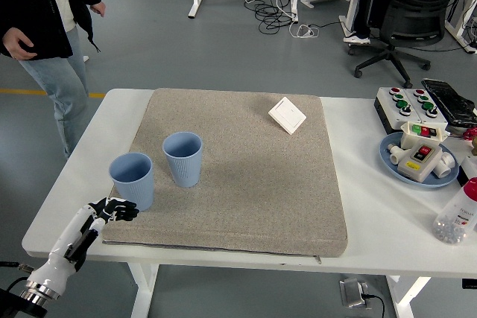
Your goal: Push cup pick cup insert cup
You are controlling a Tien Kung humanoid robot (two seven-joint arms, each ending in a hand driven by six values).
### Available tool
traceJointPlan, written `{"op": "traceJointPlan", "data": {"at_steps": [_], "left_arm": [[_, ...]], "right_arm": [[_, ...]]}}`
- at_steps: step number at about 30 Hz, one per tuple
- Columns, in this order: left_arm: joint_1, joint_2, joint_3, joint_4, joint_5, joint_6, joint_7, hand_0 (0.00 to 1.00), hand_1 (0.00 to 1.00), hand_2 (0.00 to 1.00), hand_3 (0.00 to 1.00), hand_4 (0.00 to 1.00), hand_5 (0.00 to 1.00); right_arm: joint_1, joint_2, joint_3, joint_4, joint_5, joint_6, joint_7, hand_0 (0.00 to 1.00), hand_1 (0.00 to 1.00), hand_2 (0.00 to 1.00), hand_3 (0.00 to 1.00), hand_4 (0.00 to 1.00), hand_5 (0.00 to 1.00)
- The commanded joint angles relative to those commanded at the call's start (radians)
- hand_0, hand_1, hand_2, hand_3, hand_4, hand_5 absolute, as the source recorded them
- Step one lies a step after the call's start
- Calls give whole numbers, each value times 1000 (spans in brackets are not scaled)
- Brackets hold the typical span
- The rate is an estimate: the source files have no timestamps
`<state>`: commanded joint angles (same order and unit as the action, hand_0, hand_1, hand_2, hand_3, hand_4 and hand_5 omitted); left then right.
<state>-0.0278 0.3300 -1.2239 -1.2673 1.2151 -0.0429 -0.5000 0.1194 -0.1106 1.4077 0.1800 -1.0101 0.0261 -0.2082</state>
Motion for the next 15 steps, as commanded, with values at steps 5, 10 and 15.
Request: {"op": "traceJointPlan", "data": {"at_steps": [5, 10, 15], "left_arm": [[-45, 0, 17, 34, 12, -14, 13, 575, 609, 614, 591, 578, 998], [-68, -2, 36, 66, 22, -21, 17, 582, 613, 615, 594, 578, 998], [-83, -1, 51, 97, 27, -22, 17, 582, 613, 615, 596, 577, 998]], "right_arm": [[-2, 1, -2, 0, 2, -1, 0, 786, 720, 780, 589, 156, 531], [-2, 1, -2, 0, 5, -2, 0, 786, 720, 779, 589, 155, 531], [-3, 1, -2, 0, 8, -2, -1, 786, 720, 777, 589, 155, 532]]}}
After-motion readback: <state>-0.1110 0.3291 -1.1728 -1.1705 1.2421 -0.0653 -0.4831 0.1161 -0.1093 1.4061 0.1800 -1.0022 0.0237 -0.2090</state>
